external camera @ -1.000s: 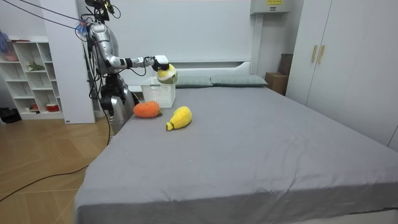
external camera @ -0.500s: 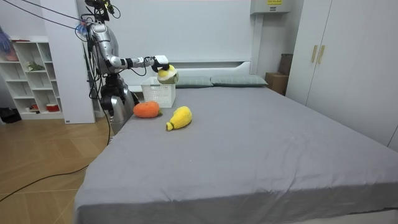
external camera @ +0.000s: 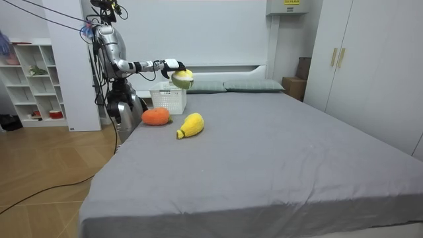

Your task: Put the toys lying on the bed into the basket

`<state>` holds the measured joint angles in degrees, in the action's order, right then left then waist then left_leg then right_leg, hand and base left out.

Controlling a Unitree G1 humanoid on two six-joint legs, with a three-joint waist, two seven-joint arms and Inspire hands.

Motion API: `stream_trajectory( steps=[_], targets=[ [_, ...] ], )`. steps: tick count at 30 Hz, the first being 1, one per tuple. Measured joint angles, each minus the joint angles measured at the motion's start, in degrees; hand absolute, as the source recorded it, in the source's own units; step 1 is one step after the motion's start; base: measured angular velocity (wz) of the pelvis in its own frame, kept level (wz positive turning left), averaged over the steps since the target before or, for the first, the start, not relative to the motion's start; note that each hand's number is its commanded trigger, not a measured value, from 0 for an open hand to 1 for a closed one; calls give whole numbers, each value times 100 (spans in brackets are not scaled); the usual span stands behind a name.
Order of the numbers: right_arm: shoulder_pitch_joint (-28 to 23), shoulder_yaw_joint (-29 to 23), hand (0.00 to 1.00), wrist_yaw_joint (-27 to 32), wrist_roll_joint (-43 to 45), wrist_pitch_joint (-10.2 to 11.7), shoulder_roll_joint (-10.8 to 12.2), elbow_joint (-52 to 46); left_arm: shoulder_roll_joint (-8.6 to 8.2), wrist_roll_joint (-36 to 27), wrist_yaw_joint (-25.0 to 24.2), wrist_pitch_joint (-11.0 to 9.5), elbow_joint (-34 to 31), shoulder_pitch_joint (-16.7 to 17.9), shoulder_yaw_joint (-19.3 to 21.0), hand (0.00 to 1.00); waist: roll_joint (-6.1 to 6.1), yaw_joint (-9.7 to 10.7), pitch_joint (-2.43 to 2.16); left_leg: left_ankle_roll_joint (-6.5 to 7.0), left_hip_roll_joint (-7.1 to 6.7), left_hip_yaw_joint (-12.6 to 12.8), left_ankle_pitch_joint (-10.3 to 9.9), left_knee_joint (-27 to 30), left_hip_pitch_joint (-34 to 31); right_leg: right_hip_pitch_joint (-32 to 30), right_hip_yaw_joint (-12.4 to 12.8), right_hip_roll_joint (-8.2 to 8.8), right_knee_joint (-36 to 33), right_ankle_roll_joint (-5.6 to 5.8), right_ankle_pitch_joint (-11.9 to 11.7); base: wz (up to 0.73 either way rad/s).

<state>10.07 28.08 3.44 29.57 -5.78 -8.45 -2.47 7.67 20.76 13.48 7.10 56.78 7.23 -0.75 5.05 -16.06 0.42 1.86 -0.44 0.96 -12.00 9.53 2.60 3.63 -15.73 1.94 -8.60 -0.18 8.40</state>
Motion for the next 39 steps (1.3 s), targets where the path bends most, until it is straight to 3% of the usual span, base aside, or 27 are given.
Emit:
stream_trajectory(
  steps=[10, 39],
  targets=[
    [0, -11, 0, 0, 3, 0, -18, -1, -2, 9, -22, -11, -1, 0, 49, 0, -46, 9, 31, 0, 0, -14, 0, -2, -2, 1, -3, 0, 2, 0, 0, 0],
    [0, 54, 0, -380, -153, 80, 149, -122, 26, 12, -60, -66, 11, -3, -52, 0, -10, -21, -5, -1, -4, -16, 1, 5, -22, -28, -12, 5, -1, 0, 0, 0]
  ],
)
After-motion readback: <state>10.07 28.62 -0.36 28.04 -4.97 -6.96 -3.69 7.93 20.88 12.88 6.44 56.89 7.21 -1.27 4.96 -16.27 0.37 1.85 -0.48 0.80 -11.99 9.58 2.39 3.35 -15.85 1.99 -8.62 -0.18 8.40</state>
